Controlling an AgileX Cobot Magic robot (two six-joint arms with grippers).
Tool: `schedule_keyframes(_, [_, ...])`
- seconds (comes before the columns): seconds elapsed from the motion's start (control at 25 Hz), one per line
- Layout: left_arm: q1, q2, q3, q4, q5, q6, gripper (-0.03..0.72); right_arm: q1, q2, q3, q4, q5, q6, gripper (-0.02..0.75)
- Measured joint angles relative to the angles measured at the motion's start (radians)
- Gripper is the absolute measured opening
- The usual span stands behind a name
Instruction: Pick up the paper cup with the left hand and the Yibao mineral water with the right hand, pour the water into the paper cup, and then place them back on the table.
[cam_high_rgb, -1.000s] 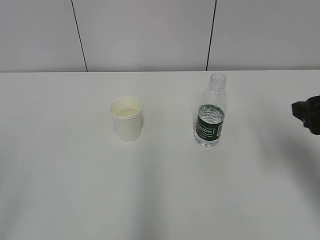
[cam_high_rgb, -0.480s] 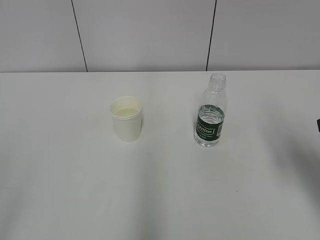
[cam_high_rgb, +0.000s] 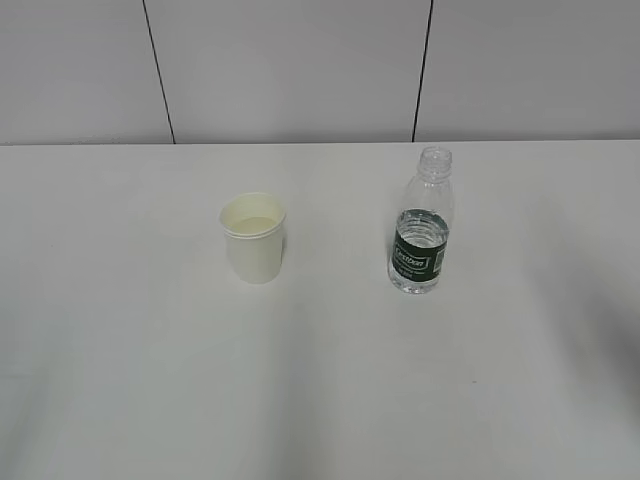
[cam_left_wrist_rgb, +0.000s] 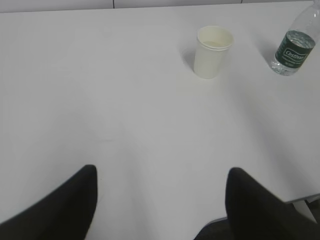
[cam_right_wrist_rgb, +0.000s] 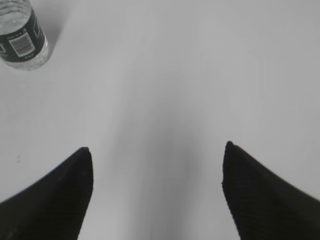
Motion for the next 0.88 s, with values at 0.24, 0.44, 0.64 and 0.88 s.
schedule_keyframes(0.24, [0.000, 0.000, 0.000, 0.000, 0.000, 0.000, 0.529, 0.000, -0.109, 0.008, 0.045, 0.149, -0.009, 0.593])
schedule_keyframes(0.44, [0.000, 0.000, 0.000, 0.000, 0.000, 0.000, 0.529, 0.000, -0.202, 0.017, 0.080, 0.255, -0.011, 0.593])
schedule_keyframes(0.64, [0.000, 0.000, 0.000, 0.000, 0.000, 0.000, 0.529, 0.000, -0.343, 0.102, 0.105, 0.310, -0.013, 0.593])
schedule_keyframes(0.88, [0.000, 0.000, 0.000, 0.000, 0.000, 0.000, 0.529, 0.000, -0.516, 0.113, 0.111, 0.324, -0.013, 0.593])
